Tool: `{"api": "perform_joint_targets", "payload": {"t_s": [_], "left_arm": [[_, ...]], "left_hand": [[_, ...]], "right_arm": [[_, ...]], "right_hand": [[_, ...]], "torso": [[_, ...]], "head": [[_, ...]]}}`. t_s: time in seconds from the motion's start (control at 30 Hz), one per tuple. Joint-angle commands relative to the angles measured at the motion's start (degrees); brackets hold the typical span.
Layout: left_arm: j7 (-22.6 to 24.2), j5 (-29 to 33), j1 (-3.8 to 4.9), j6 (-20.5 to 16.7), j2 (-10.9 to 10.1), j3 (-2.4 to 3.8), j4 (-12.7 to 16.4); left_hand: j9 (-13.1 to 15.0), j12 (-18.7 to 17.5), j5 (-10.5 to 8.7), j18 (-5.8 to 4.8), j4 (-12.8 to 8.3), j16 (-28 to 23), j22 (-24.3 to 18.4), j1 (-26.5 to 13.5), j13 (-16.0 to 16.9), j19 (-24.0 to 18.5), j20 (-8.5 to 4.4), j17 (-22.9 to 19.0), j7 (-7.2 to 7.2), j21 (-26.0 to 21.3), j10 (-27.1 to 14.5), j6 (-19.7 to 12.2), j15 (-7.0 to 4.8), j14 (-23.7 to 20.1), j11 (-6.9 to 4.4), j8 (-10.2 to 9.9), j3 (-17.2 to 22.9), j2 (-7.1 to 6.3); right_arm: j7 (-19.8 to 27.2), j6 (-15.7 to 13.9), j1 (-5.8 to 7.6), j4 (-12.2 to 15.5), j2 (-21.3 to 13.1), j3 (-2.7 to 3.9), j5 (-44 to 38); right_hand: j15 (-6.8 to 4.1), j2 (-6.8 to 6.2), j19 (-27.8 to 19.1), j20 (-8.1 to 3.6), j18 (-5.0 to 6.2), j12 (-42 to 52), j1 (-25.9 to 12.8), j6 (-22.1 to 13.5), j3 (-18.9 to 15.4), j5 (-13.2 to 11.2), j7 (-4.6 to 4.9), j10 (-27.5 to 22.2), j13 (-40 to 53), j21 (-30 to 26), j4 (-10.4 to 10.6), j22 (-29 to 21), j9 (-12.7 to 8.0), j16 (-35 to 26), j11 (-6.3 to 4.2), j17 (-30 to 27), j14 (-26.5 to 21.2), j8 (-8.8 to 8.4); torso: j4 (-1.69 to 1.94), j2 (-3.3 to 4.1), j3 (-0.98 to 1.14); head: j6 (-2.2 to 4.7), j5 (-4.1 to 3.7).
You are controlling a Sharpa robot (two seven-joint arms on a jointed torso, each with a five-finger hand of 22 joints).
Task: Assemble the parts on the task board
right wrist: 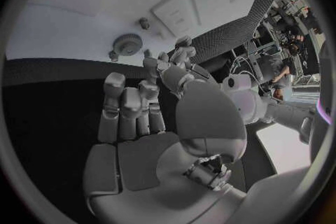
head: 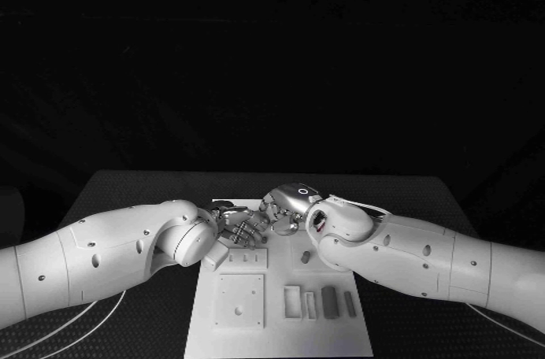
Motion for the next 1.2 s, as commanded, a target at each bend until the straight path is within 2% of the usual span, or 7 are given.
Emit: {"api": "perform_joint_targets", "payload": {"t_s": [0.03, 0.13, 0.53, 0.6, 0.73, 0.8, 1.2], "left_arm": [[0.62, -0.01, 0.00, 1.02, 0.20, 0.03, 0.00], [0.80, 0.43, 0.00, 1.16, 0.28, 0.03, -0.09], [1.21, 1.30, -0.15, 1.18, 0.49, 0.03, -0.32], [1.31, 1.61, -0.16, 1.28, 0.53, 0.03, -0.34], [1.64, 1.92, -0.16, 1.23, 0.56, 0.03, -0.33], [1.80, 1.96, -0.16, 0.92, 0.54, 0.03, -0.33], [2.44, 1.49, -0.25, 0.21, 0.25, 0.03, -0.32]], "left_hand": [[0.09, 0.07, 0.18, -0.77, -0.24, -0.36, 0.12, 0.11, 0.09, 0.34, -0.12, 0.11, 0.00, -0.30, 0.39, 0.44, -0.12, 0.40, -0.19, 0.34, 0.23, 1.26], [0.14, 0.12, -0.14, -0.77, -0.38, -0.34, 0.19, 0.33, 0.15, 0.47, -0.17, 0.18, -0.10, -0.30, 0.55, 0.63, -0.18, 0.55, -0.27, 0.44, 0.36, 1.91], [0.08, -0.01, -0.49, -0.84, 0.17, -0.50, 0.24, -0.58, 0.16, 0.44, -0.12, 0.25, 0.02, -0.46, 0.48, 0.41, -0.12, 0.49, -0.20, 0.26, 0.00, 2.05], [0.08, -0.05, 0.26, -0.84, 0.50, -0.57, 0.26, -0.91, 0.17, 0.43, -0.14, 0.28, 0.02, -0.54, 0.49, 0.41, -0.12, 0.49, -0.20, 0.24, -0.01, 2.00], [0.14, -0.15, 4.13, -0.85, 1.29, -0.73, 0.46, -1.87, 0.26, 0.49, -0.17, 0.48, -0.05, -0.70, 0.58, 0.59, -0.14, 0.55, -0.23, 0.28, 0.10, 2.44], [0.25, -0.11, 5.53, -0.84, 1.44, -0.72, 0.57, -1.97, 0.33, 0.55, -0.18, 0.60, -0.22, -0.73, 0.74, 0.95, -0.18, 0.66, -0.32, 0.48, 0.40, 3.66], [0.87, 0.25, 5.02, -0.81, 1.48, -0.40, 1.04, -1.24, 0.66, 1.28, -0.48, 1.10, -0.86, -0.46, 1.55, 2.26, -0.48, 1.38, -0.72, 1.20, 2.50, 5.28]], "right_arm": [[0.06, 0.71, -0.03, 0.07, -0.01, 0.03, -0.06], [0.08, 0.71, -0.03, 0.09, 0.06, 0.03, -0.04], [0.05, 0.82, -0.03, 0.24, 0.01, 0.03, -0.03], [0.06, 0.84, -0.03, 0.23, 0.02, 0.03, -0.03], [0.07, 0.91, -0.03, 0.24, 0.00, 0.03, 0.01], [0.08, 1.10, -0.03, 0.21, -0.01, 0.03, 0.02], [0.27, 1.40, -0.09, 0.26, -0.30, 0.03, 0.68]], "right_hand": [[-0.07, 0.36, 0.14, -0.14, 0.87, -0.40, -0.36, 4.84, 0.17, -0.22, 4.37, 0.36, -0.09, 0.30, 0.13, 0.81, 0.48, -0.06, 0.12, -0.05, 0.33, 0.23], [-0.07, 0.35, 0.14, -0.13, 0.87, -0.41, -0.36, 4.84, 0.17, -0.22, 4.37, 0.37, -0.09, 0.30, 0.13, 0.81, 0.48, -0.07, 0.12, -0.06, 0.33, 0.23], [-0.07, 0.36, 0.14, -0.13, 0.87, -0.43, -0.38, 4.86, 0.17, -0.22, 4.37, 0.39, -0.10, 0.29, 0.13, 0.81, 0.49, -0.09, 0.12, -0.07, 0.35, 0.20], [-0.07, 0.36, 0.14, -0.13, 0.87, -0.44, -0.39, 4.86, 0.17, -0.22, 4.37, 0.39, -0.10, 0.28, 0.13, 0.80, 0.49, -0.09, 0.12, -0.08, 0.36, 0.19], [-0.07, 0.36, 0.14, -0.13, 0.87, -0.45, -0.39, 4.87, 0.17, -0.22, 4.37, 0.40, -0.10, 0.28, 0.13, 0.80, 0.49, -0.09, 0.12, -0.08, 0.36, 0.19], [-0.07, 0.36, 0.14, -0.12, 0.87, -0.45, -0.40, 4.87, 0.17, -0.22, 4.37, 0.40, -0.10, 0.28, 0.13, 0.80, 0.49, -0.10, 0.12, -0.08, 0.37, 0.18], [-0.06, 0.35, 0.14, -0.11, 0.87, -0.48, -0.44, 4.87, 0.16, -0.22, 4.38, 0.41, -0.11, 0.26, 0.14, 0.80, 0.49, -0.12, 0.12, -0.10, 0.37, 0.14]], "torso": [[-0.03, -0.01, -0.01], [-0.02, 0.00, 0.02], [-0.02, 0.02, -0.01], [-0.03, 0.01, 0.01], [-0.03, -0.02, 0.00], [-0.02, -0.01, 0.00], [-0.01, 0.01, -0.02]], "head": [[-0.01, -0.05], [-0.07, -0.06], [-0.14, -0.14], [-0.18, -0.09], [-0.16, -0.12], [-0.21, -0.08], [-0.16, -0.05]]}}
